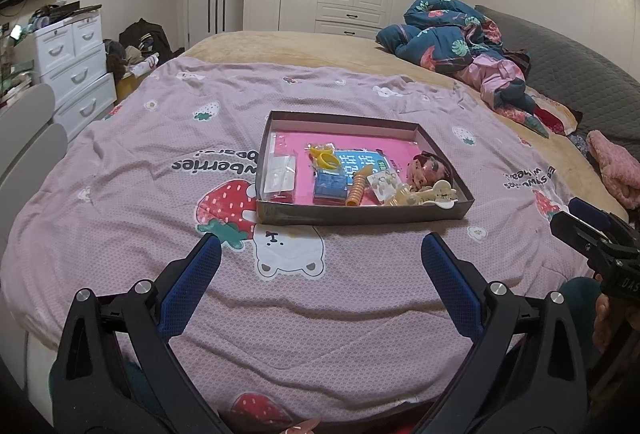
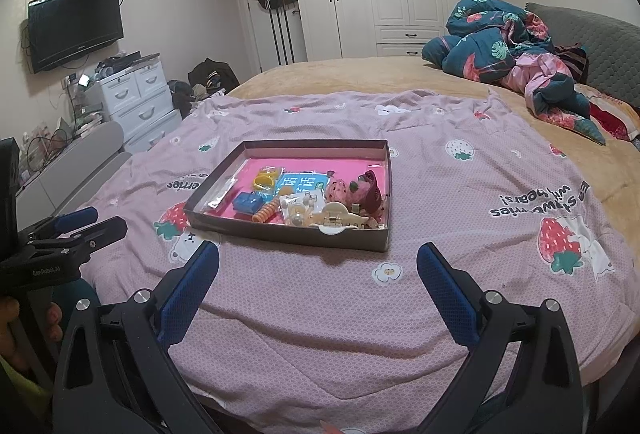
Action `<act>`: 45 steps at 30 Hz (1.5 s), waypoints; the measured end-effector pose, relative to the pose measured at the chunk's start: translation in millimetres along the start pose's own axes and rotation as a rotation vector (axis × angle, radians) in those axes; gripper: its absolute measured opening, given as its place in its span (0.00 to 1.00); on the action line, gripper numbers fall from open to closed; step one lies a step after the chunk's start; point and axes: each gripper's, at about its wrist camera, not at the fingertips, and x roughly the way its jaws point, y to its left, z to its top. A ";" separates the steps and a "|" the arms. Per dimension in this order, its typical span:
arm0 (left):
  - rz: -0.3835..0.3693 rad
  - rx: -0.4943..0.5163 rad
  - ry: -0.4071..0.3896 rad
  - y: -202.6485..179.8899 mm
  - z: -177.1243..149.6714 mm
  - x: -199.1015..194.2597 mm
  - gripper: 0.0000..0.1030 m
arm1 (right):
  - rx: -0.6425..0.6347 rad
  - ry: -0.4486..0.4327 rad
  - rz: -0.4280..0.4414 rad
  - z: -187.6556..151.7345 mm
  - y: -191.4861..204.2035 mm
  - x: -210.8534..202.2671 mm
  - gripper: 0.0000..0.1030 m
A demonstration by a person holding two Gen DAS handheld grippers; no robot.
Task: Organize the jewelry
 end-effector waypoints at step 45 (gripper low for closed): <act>0.017 -0.063 0.046 20.9 0.6 19.2 0.91 | 0.014 0.029 -0.017 -0.1 -11.1 16.8 0.96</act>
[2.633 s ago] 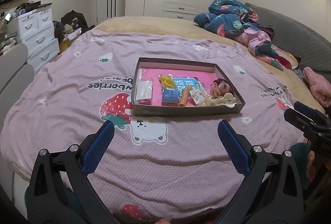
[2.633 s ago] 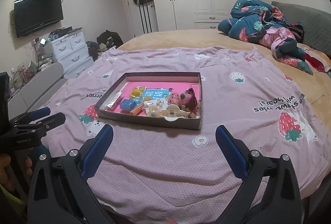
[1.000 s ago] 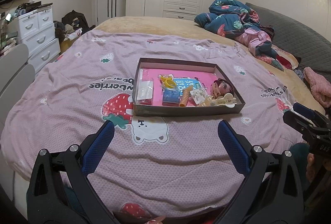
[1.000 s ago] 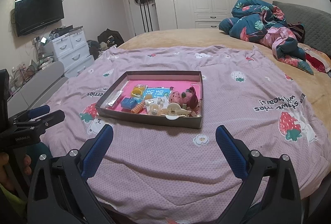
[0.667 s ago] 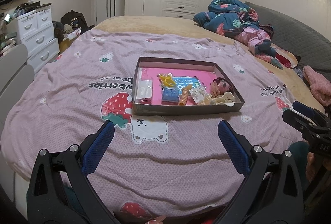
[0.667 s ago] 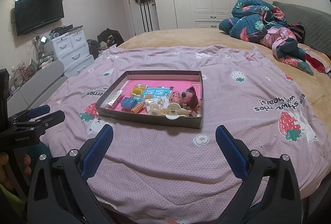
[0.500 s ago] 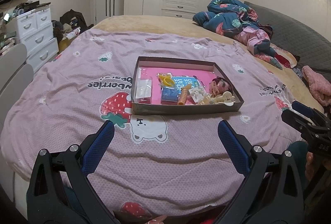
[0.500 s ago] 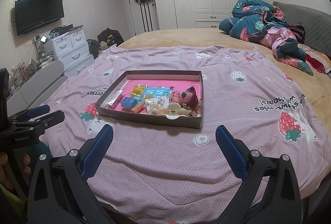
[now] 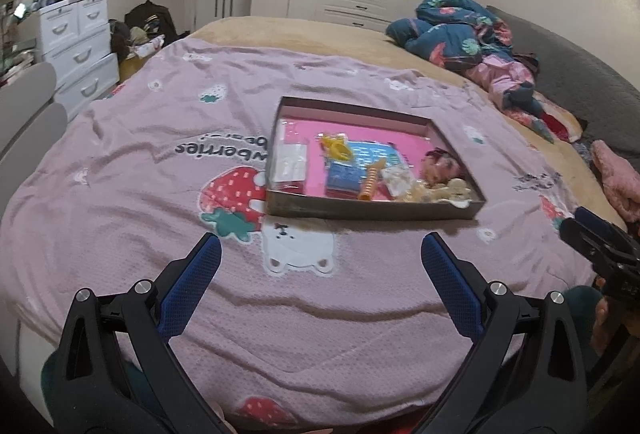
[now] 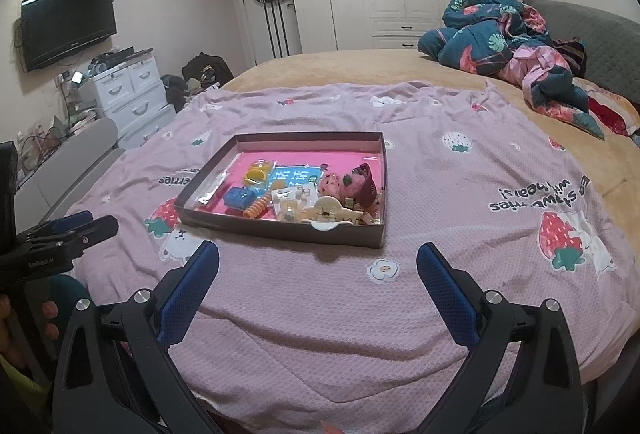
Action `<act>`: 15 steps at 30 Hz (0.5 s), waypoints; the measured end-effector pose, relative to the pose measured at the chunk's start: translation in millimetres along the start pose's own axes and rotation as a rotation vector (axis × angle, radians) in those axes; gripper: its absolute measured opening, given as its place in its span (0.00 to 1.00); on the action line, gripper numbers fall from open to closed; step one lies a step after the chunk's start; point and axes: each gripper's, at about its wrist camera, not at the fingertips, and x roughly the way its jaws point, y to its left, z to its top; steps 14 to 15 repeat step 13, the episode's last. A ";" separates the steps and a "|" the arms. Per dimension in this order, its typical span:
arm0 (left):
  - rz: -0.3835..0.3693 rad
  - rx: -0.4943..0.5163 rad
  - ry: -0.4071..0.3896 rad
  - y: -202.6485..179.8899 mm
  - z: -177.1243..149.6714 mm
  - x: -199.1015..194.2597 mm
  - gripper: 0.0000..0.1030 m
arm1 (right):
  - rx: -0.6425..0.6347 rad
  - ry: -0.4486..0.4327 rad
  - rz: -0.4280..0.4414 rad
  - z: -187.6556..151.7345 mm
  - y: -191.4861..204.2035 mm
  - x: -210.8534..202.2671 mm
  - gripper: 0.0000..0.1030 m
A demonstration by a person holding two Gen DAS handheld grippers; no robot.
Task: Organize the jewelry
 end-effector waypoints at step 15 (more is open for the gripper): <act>0.377 -0.228 0.108 131.0 56.1 102.6 0.91 | 0.312 0.115 -0.346 36.9 -178.3 100.6 0.96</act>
